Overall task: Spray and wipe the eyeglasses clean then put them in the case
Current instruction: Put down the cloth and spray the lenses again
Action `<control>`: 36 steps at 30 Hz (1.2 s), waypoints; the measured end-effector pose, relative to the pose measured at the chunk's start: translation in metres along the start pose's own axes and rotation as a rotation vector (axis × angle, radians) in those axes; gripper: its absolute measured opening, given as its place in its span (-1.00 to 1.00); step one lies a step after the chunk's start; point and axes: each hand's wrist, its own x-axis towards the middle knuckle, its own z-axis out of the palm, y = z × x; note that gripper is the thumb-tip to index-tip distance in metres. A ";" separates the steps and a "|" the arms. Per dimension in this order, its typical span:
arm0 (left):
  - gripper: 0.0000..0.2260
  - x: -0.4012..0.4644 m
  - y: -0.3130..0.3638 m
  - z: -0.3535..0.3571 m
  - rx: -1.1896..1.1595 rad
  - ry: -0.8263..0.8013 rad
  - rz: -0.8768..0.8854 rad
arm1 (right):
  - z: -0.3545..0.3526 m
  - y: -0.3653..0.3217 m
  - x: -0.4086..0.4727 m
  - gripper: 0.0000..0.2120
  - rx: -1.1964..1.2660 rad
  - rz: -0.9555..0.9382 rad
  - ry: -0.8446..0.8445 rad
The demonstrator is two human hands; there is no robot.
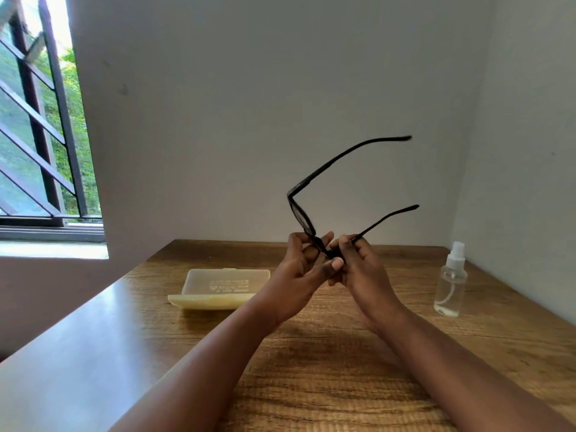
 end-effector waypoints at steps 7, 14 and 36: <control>-0.16 -0.001 0.017 -0.016 0.184 0.085 -0.006 | -0.008 -0.007 0.007 -0.75 -0.280 -0.196 0.143; -0.08 0.000 0.024 -0.035 0.472 0.298 0.183 | -0.026 -0.009 0.015 -0.80 -0.475 -0.465 0.215; -0.52 0.003 0.016 -0.046 0.885 0.355 0.429 | -0.051 -0.003 0.027 -0.82 -0.728 -0.717 0.205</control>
